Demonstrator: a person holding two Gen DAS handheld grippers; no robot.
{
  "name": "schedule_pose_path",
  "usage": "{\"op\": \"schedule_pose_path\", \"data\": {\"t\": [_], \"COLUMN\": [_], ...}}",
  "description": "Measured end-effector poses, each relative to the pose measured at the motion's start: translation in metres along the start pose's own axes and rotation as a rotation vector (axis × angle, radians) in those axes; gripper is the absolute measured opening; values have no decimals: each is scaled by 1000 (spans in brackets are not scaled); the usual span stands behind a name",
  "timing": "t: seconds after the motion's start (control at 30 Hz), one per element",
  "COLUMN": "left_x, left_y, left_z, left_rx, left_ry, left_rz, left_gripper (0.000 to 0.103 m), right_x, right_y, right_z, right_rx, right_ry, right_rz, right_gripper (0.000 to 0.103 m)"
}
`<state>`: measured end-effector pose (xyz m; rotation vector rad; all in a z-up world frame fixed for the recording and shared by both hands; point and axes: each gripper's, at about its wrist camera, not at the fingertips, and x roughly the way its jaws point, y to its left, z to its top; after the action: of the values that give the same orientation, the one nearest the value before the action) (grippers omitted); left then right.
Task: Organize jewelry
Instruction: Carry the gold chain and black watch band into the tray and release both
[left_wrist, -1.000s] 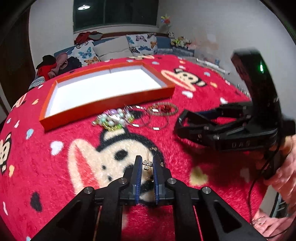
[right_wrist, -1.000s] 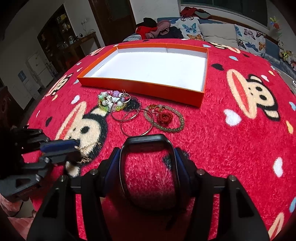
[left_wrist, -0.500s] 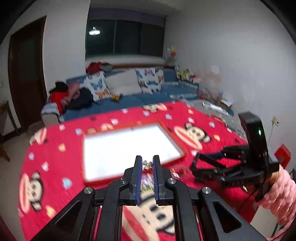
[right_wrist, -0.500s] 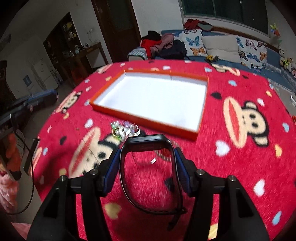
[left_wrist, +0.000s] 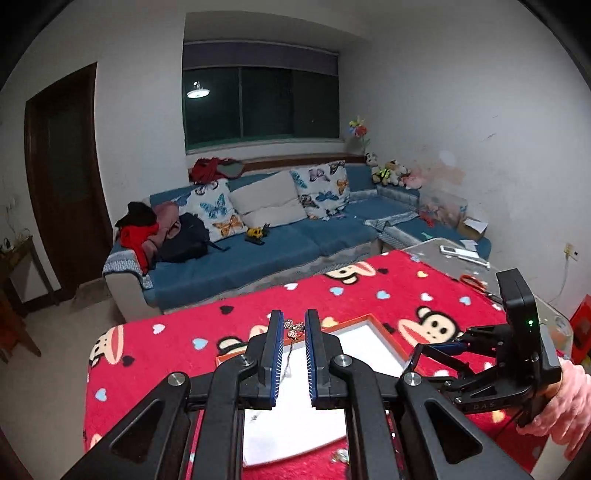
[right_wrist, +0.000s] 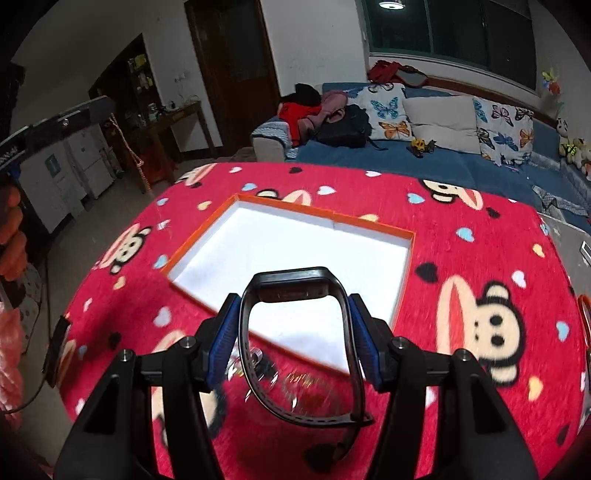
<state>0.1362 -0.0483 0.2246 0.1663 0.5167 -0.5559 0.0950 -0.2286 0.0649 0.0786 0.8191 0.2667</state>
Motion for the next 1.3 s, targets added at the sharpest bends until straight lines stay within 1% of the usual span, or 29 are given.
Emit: {"op": "schedule_pose_path", "data": {"t": [0.13,0.17,0.23,0.37,0.47,0.53,0.77,0.87,1.03,1.1,1.17,1.2,1.27,1.3], "left_x": [33,48,62,96,114,126,169,181,190,191,193,195,194,194], "left_y": [9,6,11,12,15,13,9,7,6,6,7,7,9,9], "left_z": [-2,-8,-16,-51,-72,-87,-145,-160,-172,-173,-173,-174,-173,-173], "left_rx": [8,2,-16,-29,-35,-19,0,-3,-5,-5,-13,-18,-26,-28], "left_ry": [47,65,95,156,204,239,362,397,419,426,440,445,451,447], "left_rz": [27,25,17,23,23,41,51,52,64,68,73,75,79,84], "left_gripper": [11,11,11,11,11,11,12,12,13,14,14,14,24,35], "right_x": [28,36,48,69,83,89,100,100,98,96,92,90,84,78], "right_y": [-11,-13,-15,-21,-21,-21,-19,-16,-17,-17,-16,-15,-14,-13], "right_z": [7,8,7,2,-3,-6,-13,-14,-14,-12,-11,-10,-8,-8], "right_rx": [36,46,66,103,114,119,101,82,79,75,66,56,43,38], "right_ry": [20,26,38,63,88,102,123,123,120,115,106,102,94,86], "right_rz": [-1,-1,-1,3,-3,-9,-45,-56,-50,-52,-54,-60,-62,-62], "right_gripper": [58,58,58,58,58,58,59,60,63,69,73,73,73,73]}}
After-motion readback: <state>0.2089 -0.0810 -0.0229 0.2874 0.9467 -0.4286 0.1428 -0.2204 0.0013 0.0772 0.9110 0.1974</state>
